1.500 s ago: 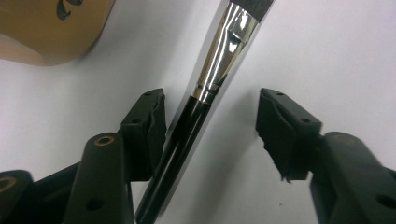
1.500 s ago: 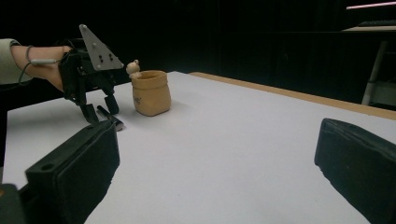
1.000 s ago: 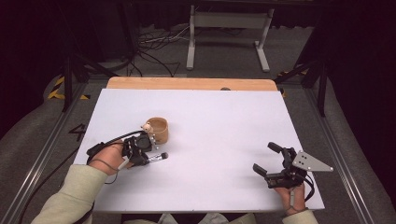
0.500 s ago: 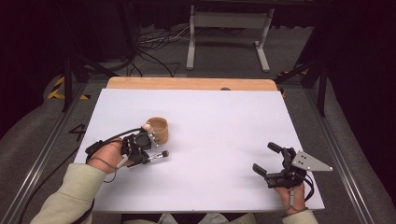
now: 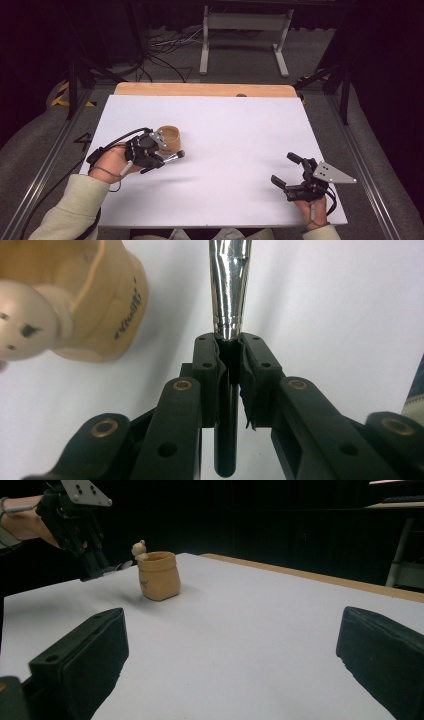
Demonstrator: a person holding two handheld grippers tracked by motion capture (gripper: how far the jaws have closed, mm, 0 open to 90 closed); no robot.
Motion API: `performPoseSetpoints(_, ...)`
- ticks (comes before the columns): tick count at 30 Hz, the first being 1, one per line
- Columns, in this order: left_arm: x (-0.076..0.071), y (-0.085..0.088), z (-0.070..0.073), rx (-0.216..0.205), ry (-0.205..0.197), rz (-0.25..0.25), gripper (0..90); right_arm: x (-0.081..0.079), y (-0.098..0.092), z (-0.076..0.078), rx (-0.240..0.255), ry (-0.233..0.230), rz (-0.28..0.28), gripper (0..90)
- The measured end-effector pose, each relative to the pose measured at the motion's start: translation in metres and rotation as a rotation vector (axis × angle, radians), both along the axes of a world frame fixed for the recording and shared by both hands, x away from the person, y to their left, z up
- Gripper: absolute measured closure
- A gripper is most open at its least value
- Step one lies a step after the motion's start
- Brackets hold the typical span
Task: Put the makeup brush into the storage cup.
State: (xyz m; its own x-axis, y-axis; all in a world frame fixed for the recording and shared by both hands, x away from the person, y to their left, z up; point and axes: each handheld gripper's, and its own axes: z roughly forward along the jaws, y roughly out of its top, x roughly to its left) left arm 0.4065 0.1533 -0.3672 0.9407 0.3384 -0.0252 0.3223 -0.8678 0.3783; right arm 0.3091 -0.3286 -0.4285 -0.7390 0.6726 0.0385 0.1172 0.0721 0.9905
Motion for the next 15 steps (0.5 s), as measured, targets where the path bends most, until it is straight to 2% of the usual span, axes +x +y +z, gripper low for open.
performPoseSetpoints(7,-0.004,0.002,0.013,-0.106,-0.047,0.021,79.1,0.000,0.000,0.000,0.002,0.000,0.001,0.5)
performPoseSetpoints(9,-0.005,0.003,0.015,-0.155,-0.053,0.028,79.1,0.000,0.000,0.000,0.001,-0.001,0.001,0.5)
performPoseSetpoints(15,-0.007,0.005,0.021,-0.231,-0.088,0.038,79.2,0.000,0.000,0.000,0.001,-0.002,0.000,0.5)
